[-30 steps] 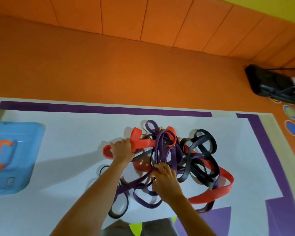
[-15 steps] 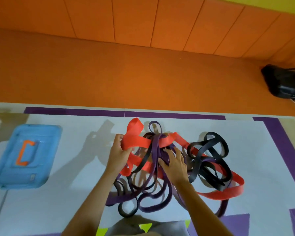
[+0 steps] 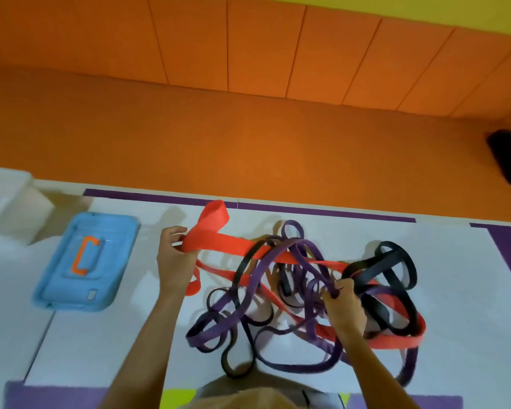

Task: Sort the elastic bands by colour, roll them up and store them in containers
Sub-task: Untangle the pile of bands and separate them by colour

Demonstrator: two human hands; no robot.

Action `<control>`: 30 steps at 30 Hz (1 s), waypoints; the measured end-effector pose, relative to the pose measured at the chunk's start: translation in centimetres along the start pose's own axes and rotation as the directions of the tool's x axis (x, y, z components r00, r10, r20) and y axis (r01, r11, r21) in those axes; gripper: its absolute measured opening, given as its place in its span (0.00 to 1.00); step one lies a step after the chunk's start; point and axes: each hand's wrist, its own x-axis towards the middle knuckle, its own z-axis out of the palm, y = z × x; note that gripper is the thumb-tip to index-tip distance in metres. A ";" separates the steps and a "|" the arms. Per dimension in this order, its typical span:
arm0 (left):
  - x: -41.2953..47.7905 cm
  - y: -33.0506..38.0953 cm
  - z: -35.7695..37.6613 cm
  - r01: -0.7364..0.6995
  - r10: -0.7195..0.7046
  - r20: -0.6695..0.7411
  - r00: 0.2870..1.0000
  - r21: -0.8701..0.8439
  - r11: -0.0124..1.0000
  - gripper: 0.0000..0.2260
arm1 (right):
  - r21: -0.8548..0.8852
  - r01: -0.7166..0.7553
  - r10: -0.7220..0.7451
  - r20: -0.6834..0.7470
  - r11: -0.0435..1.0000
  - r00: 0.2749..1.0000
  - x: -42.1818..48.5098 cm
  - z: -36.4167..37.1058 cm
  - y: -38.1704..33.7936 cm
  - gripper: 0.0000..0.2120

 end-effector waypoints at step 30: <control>-7.8 -8.1 8.6 -0.362 -0.027 0.449 0.893 0.754 0.547 0.34 | 0.004 0.205 -0.196 0.314 0.979 0.929 -2.8 2.7 2.7 0.33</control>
